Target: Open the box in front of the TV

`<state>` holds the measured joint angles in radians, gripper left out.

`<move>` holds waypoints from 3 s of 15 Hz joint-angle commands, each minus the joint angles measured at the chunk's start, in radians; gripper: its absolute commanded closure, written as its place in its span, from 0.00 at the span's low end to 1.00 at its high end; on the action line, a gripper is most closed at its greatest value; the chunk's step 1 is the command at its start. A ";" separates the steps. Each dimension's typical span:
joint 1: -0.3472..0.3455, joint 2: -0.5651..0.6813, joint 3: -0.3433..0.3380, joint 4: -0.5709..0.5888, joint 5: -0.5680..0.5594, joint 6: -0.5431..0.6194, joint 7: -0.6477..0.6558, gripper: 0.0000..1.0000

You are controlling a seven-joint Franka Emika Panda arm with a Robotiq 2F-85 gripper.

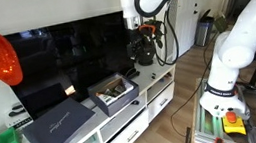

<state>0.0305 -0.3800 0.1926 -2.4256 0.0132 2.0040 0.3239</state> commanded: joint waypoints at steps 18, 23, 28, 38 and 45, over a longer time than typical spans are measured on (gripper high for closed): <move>0.074 0.545 -0.166 -0.020 -0.292 0.753 0.265 0.00; 0.084 0.553 -0.177 -0.014 -0.313 0.727 0.262 0.00; 0.172 0.703 -0.254 0.087 -0.443 0.692 0.433 0.00; 0.552 0.939 -0.694 0.271 -0.727 1.118 0.960 0.68; 0.930 1.277 -1.166 0.372 -0.552 1.442 1.167 1.00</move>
<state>0.8356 0.7099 -0.8197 -2.1026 -0.6389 3.3324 1.4115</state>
